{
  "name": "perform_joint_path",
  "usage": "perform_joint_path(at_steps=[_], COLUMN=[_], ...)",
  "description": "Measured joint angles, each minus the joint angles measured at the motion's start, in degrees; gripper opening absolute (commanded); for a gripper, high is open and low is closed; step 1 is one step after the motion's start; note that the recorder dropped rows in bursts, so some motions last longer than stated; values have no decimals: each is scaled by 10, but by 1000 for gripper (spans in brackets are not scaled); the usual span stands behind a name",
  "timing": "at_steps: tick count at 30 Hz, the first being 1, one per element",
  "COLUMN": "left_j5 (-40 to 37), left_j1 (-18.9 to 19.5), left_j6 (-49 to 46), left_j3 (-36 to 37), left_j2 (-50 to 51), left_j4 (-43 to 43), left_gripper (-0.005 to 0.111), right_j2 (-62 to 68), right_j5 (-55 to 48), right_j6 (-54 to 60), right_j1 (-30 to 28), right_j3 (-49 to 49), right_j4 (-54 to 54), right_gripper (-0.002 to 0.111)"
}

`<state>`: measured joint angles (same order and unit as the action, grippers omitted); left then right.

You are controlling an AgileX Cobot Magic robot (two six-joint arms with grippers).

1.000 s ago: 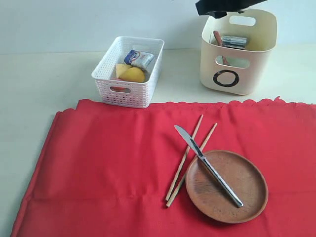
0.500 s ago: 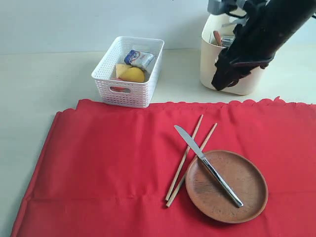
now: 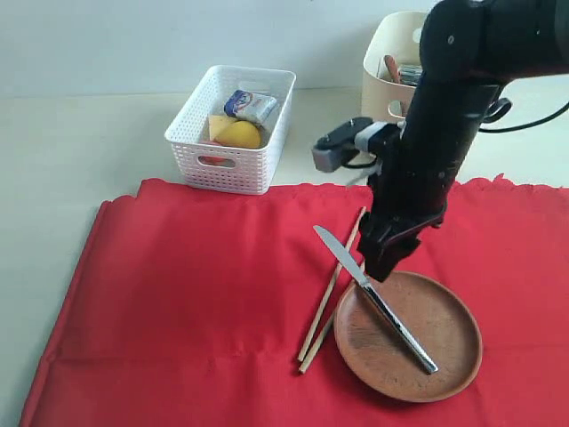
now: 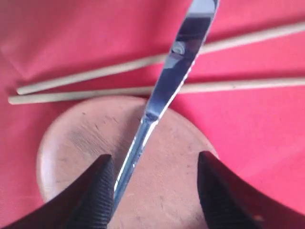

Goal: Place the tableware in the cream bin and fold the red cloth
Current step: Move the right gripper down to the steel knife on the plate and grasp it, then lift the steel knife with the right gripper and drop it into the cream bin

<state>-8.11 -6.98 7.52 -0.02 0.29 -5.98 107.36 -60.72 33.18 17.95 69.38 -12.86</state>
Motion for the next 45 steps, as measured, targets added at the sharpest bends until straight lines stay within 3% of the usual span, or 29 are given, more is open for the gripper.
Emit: perform_joint_path(at_steps=[4, 26, 34, 45], left_j5=[0, 0, 0, 0], left_j1=[0, 0, 0, 0], left_j6=[0, 0, 0, 0], left_j3=[0, 0, 0, 0], left_j2=[0, 0, 0, 0], left_j4=[0, 0, 0, 0], left_gripper=[1, 1, 1, 1], right_j2=[20, 66, 66, 54], right_j5=[-5, 22, 34, 99], right_j6=[-37, -34, -47, -142], right_j1=[4, 6, 6, 57], right_j3=[-10, -32, -34, -65], right_j4=[36, -24, -24, 49], right_gripper=[52, 51, 32, 31])
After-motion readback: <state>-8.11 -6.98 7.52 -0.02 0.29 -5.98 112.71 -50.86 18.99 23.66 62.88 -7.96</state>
